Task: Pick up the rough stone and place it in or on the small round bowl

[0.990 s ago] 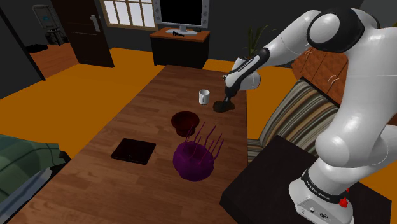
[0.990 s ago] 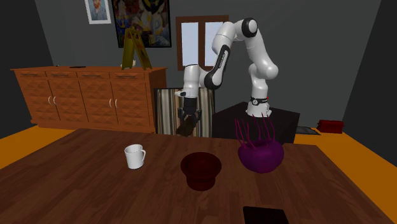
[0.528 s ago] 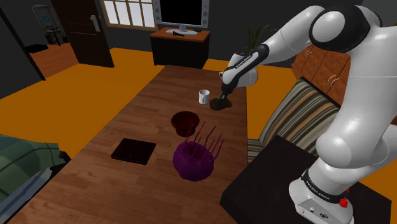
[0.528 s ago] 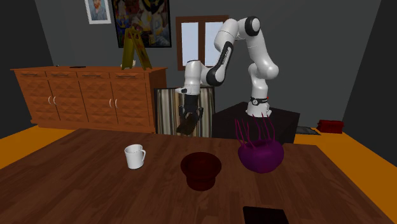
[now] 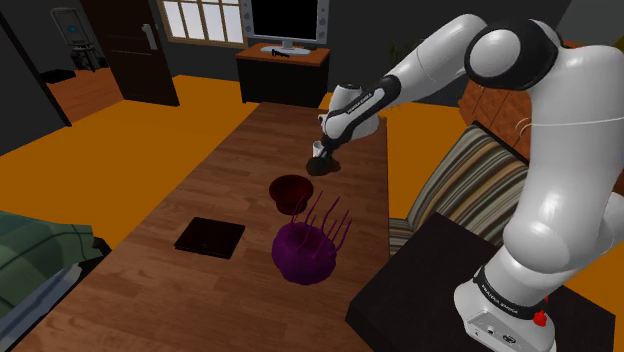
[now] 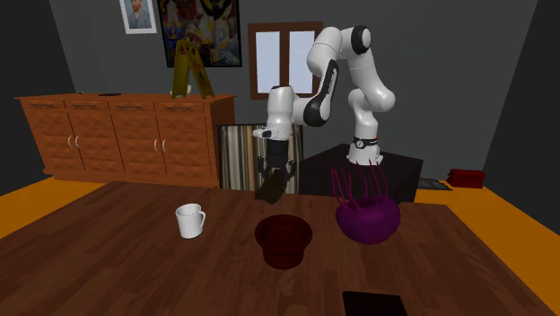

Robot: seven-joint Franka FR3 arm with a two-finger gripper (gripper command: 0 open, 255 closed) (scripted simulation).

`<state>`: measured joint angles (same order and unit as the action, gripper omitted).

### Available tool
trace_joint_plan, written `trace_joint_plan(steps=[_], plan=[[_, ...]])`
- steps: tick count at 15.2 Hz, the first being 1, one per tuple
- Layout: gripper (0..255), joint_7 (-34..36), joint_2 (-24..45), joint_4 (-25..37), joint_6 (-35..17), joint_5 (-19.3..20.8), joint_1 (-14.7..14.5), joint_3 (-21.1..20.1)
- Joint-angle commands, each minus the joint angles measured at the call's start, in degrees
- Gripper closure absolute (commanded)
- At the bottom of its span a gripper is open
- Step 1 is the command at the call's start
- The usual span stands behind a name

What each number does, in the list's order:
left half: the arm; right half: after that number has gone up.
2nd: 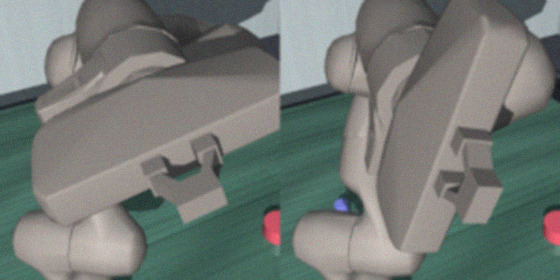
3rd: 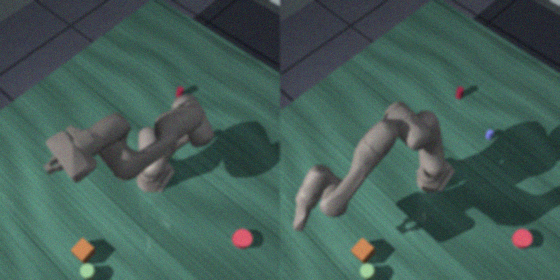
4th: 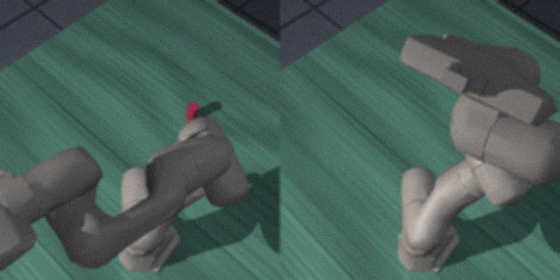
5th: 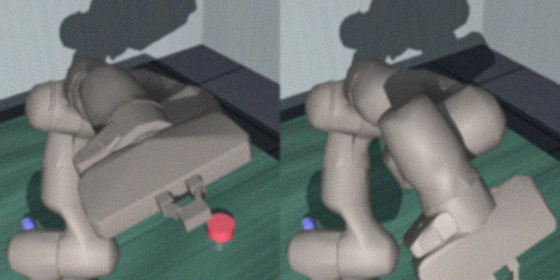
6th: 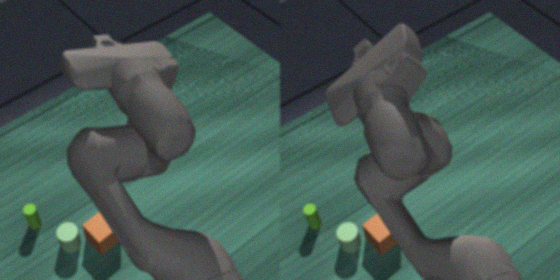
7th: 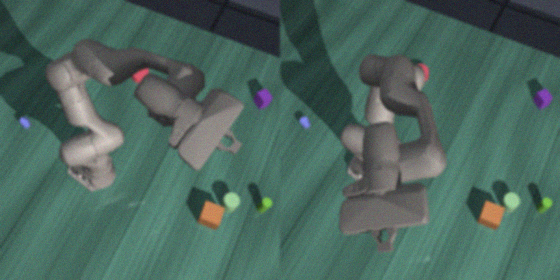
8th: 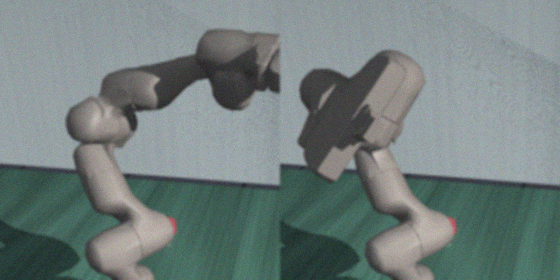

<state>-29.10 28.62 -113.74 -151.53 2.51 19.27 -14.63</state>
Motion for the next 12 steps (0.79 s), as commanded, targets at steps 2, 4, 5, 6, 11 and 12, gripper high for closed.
trace_joint_plan(steps=[2,4,5,6,11,12], plan=[[255,4.4,2.4,4.7,1.9,1.4,-4.1,0.6],[255,7.0,4.2,7.9,3.1,2.3,-6.6,1.0],[255,8.2,5.2,9.6,3.8,2.7,-7.9,1.2],[255,9.4,6.2,11.3,4.5,3.1,-9.1,1.4],[255,12.1,9.7,15.8,5.3,4.1,-12.1,2.1],[255,12.1,10.2,15.8,4.8,4.2,-12.2,2.2]])
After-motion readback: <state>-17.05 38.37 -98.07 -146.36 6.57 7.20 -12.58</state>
